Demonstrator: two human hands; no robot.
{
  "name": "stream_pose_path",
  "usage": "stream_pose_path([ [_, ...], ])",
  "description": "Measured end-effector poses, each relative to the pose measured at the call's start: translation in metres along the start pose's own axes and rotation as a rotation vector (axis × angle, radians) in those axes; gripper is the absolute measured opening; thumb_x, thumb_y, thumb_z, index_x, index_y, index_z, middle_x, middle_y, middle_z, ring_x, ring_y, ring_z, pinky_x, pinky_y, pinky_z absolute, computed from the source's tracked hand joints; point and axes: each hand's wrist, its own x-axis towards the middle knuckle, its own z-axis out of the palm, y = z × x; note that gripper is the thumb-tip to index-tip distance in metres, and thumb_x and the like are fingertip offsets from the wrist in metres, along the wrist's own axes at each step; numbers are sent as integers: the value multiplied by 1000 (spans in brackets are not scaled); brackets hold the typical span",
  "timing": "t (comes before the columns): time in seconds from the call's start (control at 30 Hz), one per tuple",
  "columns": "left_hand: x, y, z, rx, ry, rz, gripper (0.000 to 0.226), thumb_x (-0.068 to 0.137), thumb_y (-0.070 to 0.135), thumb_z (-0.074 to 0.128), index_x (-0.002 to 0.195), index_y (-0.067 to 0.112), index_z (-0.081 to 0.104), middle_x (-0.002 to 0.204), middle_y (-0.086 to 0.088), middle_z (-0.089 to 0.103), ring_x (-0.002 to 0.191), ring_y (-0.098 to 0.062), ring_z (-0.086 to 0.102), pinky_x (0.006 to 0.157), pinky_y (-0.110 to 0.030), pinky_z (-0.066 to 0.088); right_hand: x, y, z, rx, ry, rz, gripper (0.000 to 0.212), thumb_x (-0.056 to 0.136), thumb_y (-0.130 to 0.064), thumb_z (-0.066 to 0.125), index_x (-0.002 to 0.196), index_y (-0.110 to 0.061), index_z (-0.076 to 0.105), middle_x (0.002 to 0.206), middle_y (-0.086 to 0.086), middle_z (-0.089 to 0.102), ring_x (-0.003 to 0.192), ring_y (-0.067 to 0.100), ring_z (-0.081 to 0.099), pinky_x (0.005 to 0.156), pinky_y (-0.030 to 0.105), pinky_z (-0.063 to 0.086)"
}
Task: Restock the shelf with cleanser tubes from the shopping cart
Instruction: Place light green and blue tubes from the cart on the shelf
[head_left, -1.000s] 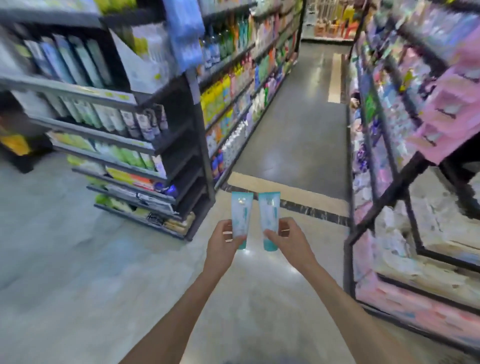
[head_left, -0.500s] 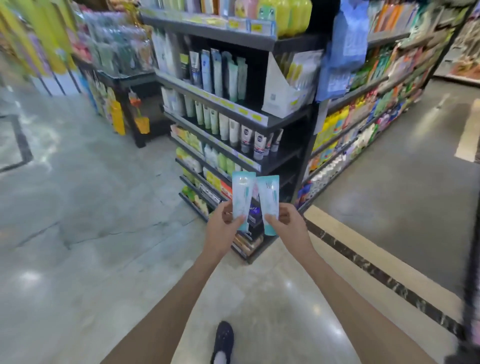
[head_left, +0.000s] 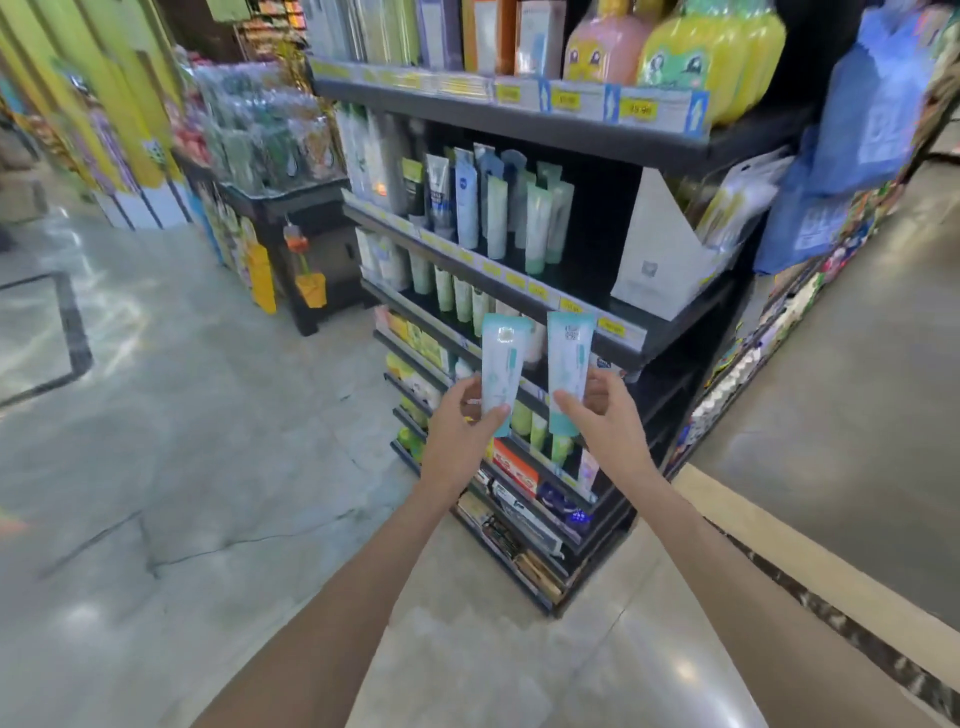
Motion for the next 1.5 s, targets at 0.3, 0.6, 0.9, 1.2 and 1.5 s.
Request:
stream_pose_path([
  [0.3, 144, -6, 7, -85, -123, 86, 47, 95, 33, 76, 138, 24, 59, 119, 11, 69, 103, -3, 66, 88, -26, 58, 110, -19, 30, -51, 152, -64, 32, 94, -39, 72, 120, -34, 55, 109, -11, 65, 95, 7, 63, 84, 30, 58],
  [0.6, 268, -2, 10, -215, -350, 204, 41, 96, 28, 74, 135, 24, 60, 120, 12, 70, 103, 0, 68, 82, -17, 55, 207, -43, 62, -112, 455, -21, 43, 92, -46, 73, 125, -26, 55, 103, -9, 65, 89, -2, 61, 77, 17, 53],
  [0.9, 319, 0, 11, -302, -569, 296, 46, 96, 24, 74, 139, 20, 57, 126, 9, 67, 116, -6, 64, 94, -36, 59, 262, -42, 64, -297, 625, 106, 38, 92, -33, 76, 118, -18, 53, 98, -10, 63, 85, 2, 61, 64, 8, 46],
  [1.2, 328, -28, 9, -239, -578, 314, 48, 93, 27, 78, 136, 27, 58, 128, 14, 67, 116, -9, 67, 99, -37, 58, 324, -12, 51, -534, 554, 231, 50, 91, -28, 76, 127, -8, 48, 126, 10, 66, 110, 28, 65, 94, 47, 55],
  [1.5, 331, -28, 10, -250, -589, 294, 49, 92, 28, 79, 136, 25, 58, 129, 12, 67, 117, -12, 67, 97, -39, 59, 373, -2, 41, -460, 624, 253, 45, 89, -21, 75, 123, -10, 47, 125, 9, 63, 112, 25, 62, 93, 39, 53],
])
